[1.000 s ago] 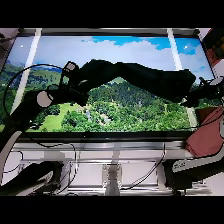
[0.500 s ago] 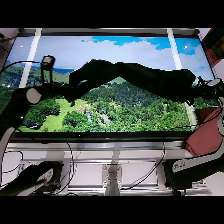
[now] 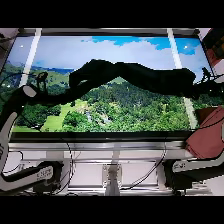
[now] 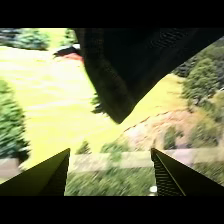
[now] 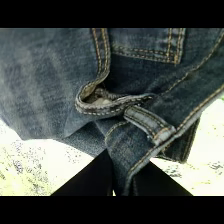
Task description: Fold the clothes and pants, and hang the long-sleeved shirts on hangers.
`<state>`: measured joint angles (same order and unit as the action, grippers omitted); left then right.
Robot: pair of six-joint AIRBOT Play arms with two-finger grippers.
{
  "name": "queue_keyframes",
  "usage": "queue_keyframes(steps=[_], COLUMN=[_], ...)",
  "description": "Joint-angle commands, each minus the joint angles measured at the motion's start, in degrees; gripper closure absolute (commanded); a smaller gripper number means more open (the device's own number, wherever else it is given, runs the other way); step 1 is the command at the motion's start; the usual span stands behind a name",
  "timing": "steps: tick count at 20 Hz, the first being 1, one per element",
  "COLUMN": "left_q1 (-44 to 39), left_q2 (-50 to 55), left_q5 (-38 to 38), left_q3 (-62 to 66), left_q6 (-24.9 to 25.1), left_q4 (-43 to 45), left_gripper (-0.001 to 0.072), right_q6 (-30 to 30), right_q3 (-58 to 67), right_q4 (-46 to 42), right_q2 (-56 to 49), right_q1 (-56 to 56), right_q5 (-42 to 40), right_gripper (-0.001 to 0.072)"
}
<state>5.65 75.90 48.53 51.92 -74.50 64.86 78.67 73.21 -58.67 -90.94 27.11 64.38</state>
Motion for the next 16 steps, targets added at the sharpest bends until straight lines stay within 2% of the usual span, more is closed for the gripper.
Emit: queue_keyframes(steps=[1,4,5,6,7,9,10,16], left_q1=[0.5,0.3,-0.1,-0.7,-1.1,-1.6,-1.6,1.0], left_q2=[6.9,9.9,10.3,10.4,10.4,10.4,10.4,3.6], left_q5=[-7.1,-8.6,-9.7,-11.7,-13.9,-18.5,-19.8,-17.2], left_q3=[0.0,0.1,0.1,0.1,0.1,0.2,0.5,14.8], left_q6=[8.3,18.1,20.0,20.1,20.1,20.1,20.1,20.1], left_q4=[-15.6,-25.4,-26.7,-26.8,-26.9,-28.9,-29.9,-30.2], left_gripper=[0.0116,0.0125,0.0126,0.0175,0.0298,0.0626,0.0678,0.0679], right_q6=[-1.4,-1.4,-1.4,-1.4,-1.4,-1.7,-2.4,-5.4], right_q3=[0.0,0.0,0.0,0.0,0.0,0.0,0.0,5.6], right_q4=[0.0,0.0,0.1,0.1,0.2,0.2,0.2,-0.7], right_q2=[1.4,1.4,1.4,1.4,1.4,1.5,1.8,12.5], right_q1=[0.0,0.0,0.0,0.0,0.0,0.0,0.0,0.0], right_q5=[0.3,0.6,0.6,0.6,0.9,1.6,2.2,5.0], right_gripper=[0.0681,0.0681,0.0681,0.0681,0.0681,0.0681,0.0681,0.0681])
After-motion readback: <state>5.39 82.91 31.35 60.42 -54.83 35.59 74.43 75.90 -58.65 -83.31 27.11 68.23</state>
